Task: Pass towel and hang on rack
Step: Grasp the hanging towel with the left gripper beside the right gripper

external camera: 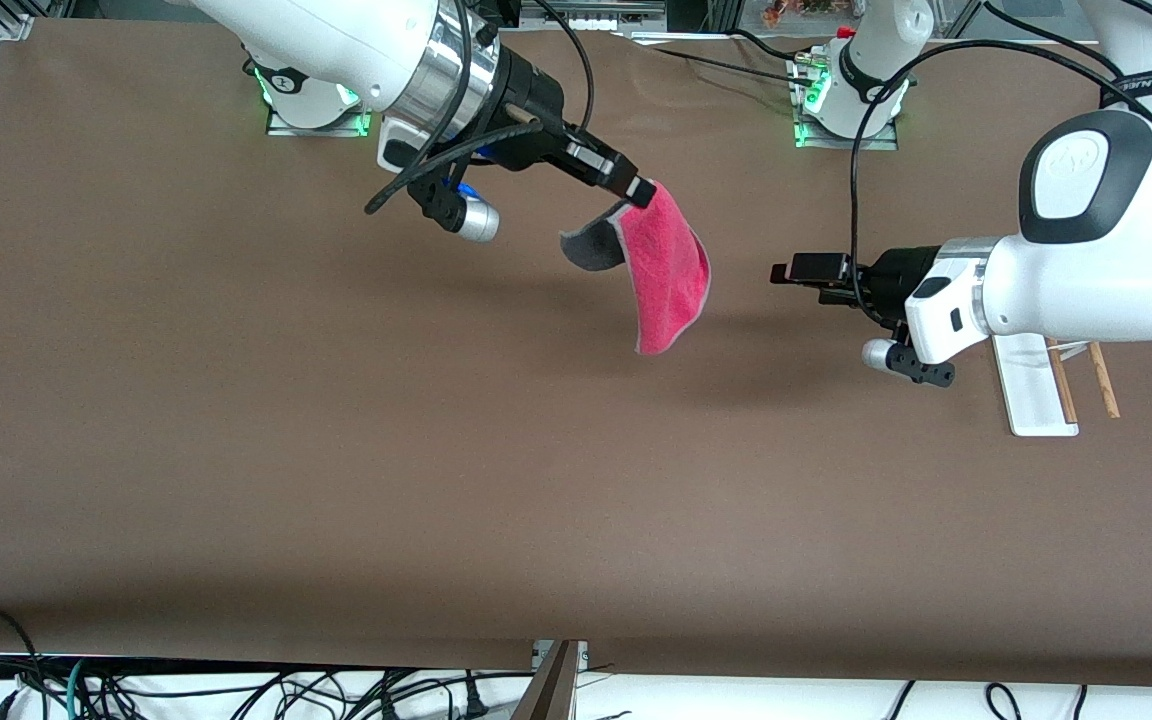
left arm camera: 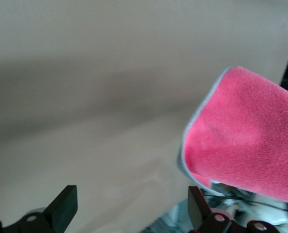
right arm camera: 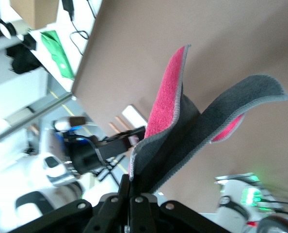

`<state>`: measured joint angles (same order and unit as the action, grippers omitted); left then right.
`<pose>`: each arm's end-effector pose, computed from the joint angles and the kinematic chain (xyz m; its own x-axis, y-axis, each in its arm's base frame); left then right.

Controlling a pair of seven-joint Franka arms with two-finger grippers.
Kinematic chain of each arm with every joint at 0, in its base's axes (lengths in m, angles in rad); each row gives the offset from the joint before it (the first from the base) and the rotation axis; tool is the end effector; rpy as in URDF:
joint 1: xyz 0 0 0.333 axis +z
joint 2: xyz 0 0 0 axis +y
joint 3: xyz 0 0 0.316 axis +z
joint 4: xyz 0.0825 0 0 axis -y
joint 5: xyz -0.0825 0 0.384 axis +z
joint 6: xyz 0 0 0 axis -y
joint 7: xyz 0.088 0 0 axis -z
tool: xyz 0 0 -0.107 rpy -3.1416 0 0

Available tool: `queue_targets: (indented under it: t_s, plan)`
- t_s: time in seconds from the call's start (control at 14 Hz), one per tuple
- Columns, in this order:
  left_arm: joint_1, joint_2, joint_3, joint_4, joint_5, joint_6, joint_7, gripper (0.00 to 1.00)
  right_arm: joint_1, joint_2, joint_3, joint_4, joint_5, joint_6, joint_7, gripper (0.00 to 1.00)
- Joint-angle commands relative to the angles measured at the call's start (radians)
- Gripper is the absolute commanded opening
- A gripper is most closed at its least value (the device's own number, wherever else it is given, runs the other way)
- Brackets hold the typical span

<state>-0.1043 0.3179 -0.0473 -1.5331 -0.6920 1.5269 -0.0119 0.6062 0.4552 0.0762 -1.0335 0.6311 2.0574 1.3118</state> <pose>0.6082 -0.1608 0.4767 0.9346 -0.1643 -0.3154 0.0723 -0.7806 0.6209 0.5491 0.4654 0.6634 0.7288 -0.4869 -0.4814 -0.6811 -0.4430 -0.5830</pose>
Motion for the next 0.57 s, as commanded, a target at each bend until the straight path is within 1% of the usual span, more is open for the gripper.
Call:
queue_targets:
  t_s: [0.0, 0.07, 0.14, 0.28, 0.36, 0.5]
  plan:
    - [-0.009, -0.004, 0.001, -0.007, -0.037, 0.007, -0.025, 1.0, 0.029, 0.054, -0.003, 0.082, 0.021, 0.064, 0.084, 0.0]
    - [-0.021, 0.016, 0.0, 0.002, -0.046, 0.01, 0.015, 1.0, 0.039, 0.059, -0.003, 0.084, 0.021, 0.093, 0.107, 0.0]
    - [-0.035, 0.038, 0.0, 0.004, -0.107, 0.015, 0.082, 1.0, 0.043, 0.06, -0.001, 0.084, 0.021, 0.114, 0.121, 0.0]
    - [-0.031, 0.085, 0.001, 0.002, -0.246, 0.039, 0.24, 1.0, 0.043, 0.063, -0.001, 0.084, 0.021, 0.119, 0.122, 0.0]
    - [-0.022, 0.105, 0.003, 0.004, -0.277, 0.039, 0.284, 1.0, 0.043, 0.063, -0.001, 0.084, 0.021, 0.119, 0.122, 0.0]
    - [-0.018, 0.112, 0.003, -0.001, -0.293, 0.042, 0.287, 1.0, 0.043, 0.063, -0.001, 0.084, 0.021, 0.119, 0.122, 0.0]
